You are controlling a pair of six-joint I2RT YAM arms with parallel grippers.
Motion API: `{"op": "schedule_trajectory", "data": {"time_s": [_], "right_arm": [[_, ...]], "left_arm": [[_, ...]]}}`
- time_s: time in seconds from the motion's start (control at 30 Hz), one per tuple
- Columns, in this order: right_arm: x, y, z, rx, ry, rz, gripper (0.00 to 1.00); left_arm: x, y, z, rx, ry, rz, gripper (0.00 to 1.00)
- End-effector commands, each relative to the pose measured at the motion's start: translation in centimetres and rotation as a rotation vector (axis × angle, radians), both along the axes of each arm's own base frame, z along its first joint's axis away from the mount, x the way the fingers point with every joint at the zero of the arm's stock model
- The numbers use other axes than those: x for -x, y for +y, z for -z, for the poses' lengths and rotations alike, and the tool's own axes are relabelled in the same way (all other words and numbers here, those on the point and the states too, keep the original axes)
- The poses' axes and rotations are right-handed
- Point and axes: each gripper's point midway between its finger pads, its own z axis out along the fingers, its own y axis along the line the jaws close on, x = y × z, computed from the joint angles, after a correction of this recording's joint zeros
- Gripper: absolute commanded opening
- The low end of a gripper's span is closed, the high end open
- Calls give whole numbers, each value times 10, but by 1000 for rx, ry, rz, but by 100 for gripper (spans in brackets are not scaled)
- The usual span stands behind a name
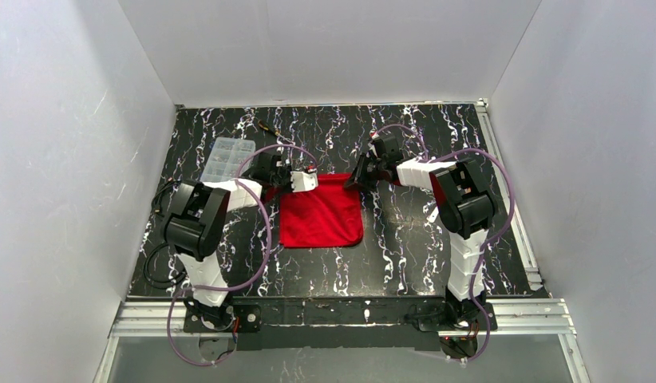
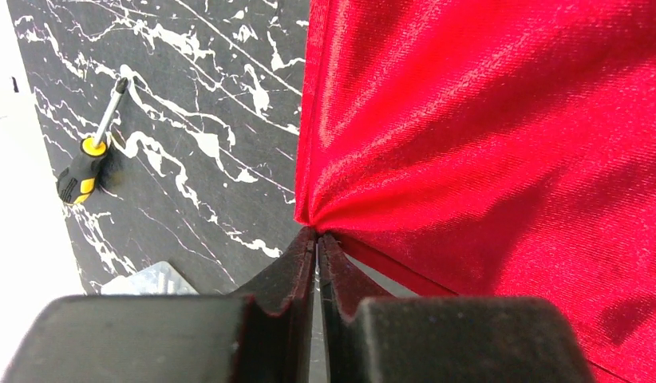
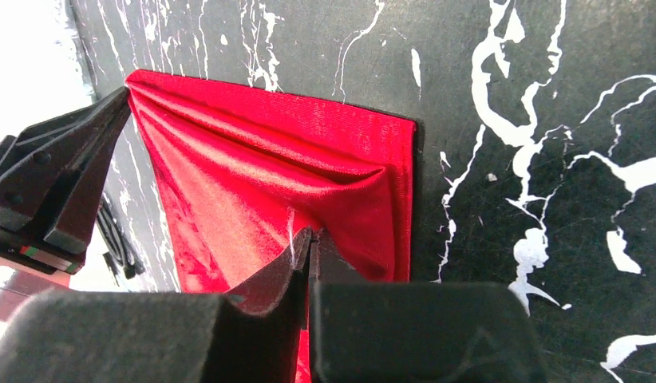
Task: Fold the napkin into a case and place the utensils inside
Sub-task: Turn over the upper triangle folded napkin at the center of the board.
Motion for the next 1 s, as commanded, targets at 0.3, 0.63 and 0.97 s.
{"op": "schedule_trajectory", "data": {"time_s": [0.3,0.63,0.97], "right_arm": [[-13,-1,-32,-14,-90,15,10],[9,-16,-72,126,-204,-12,47],[104,-11,-60,124,-202,-163,37]], "left_arm": [[26,0,-44,101,31,-32,56],[157,-5,-82,146,385,197,74],[227,-35,-32,28,458,391,74]]}}
